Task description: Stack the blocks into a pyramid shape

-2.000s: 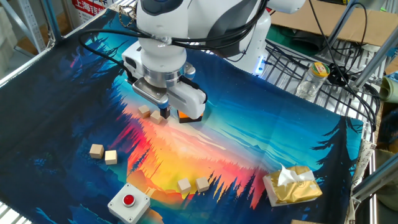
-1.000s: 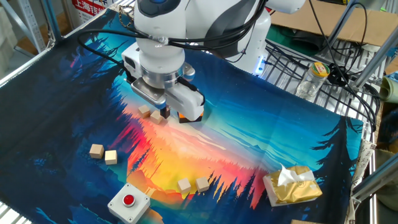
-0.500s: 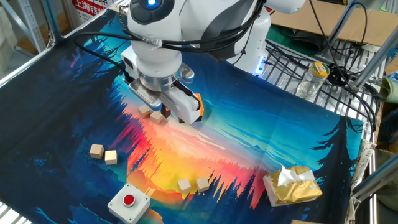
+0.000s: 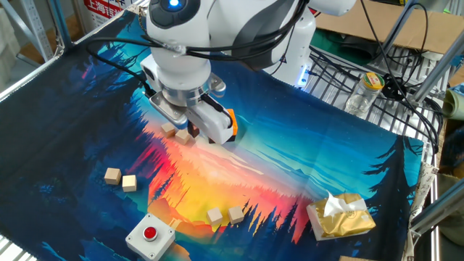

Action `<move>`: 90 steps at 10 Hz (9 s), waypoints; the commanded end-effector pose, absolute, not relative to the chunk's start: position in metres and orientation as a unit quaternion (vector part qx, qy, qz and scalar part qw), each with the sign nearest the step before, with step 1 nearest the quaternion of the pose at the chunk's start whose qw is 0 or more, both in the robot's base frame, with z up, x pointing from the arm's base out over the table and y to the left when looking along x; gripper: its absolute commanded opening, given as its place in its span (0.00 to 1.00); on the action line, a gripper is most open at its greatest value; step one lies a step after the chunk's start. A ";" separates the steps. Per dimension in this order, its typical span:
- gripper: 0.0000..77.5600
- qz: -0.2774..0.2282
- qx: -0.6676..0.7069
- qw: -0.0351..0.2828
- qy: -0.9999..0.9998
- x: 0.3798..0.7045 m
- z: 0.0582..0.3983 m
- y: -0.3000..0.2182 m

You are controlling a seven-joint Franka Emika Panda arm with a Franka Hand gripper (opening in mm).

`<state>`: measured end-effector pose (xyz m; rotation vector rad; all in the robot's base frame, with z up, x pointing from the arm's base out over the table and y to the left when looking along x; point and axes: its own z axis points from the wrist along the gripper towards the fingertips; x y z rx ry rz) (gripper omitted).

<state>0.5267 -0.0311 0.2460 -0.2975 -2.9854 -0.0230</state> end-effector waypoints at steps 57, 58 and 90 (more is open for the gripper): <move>1.00 0.014 -0.043 0.040 -0.998 0.428 0.099 -0.118; 1.00 0.014 -0.043 0.040 -0.998 0.428 0.099 -0.118; 1.00 0.012 -0.027 0.022 -0.999 0.434 0.078 -0.100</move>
